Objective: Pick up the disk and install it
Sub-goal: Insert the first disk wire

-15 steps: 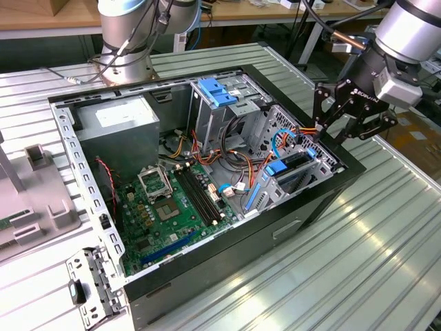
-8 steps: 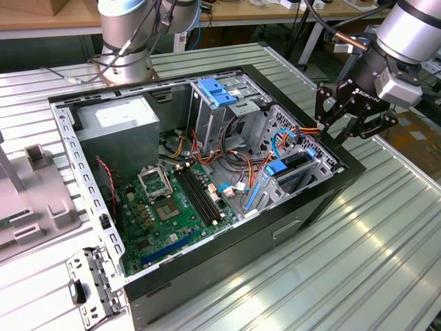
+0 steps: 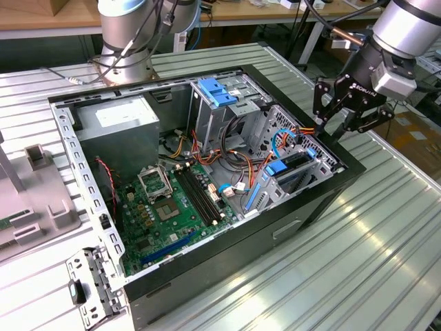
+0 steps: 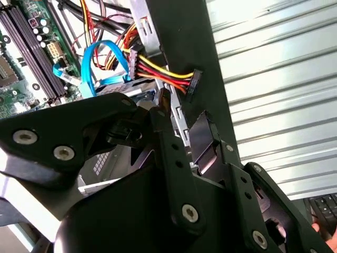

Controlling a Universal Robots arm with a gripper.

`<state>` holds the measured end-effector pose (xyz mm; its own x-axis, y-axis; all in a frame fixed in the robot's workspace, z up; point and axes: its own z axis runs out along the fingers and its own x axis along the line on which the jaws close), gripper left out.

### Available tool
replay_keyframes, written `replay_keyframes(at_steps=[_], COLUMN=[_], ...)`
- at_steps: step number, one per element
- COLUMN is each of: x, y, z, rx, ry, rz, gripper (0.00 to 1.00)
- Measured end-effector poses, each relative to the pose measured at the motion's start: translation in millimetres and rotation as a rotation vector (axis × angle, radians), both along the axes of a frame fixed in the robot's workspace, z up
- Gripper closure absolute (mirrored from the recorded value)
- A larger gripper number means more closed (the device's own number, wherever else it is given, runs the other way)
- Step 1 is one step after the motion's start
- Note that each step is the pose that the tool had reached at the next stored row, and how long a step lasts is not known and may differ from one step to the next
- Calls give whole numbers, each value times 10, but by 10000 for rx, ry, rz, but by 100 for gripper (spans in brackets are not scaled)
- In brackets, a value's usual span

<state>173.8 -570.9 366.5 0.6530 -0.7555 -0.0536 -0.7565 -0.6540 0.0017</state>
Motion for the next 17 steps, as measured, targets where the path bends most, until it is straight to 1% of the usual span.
replay_keyframes(at_steps=[3,7,8,10,14,17], x=[54,99,111,124,152,157], y=[24,45,46,47,71,76], z=[-4,-8,-11,-14,-18,-22], rx=[-2,-2,-1,-1,-1,-1], ry=[1,1,1,1,2,2], rz=[0,41,237,475,678,944], gripper=[58,58,58,58,58,58])
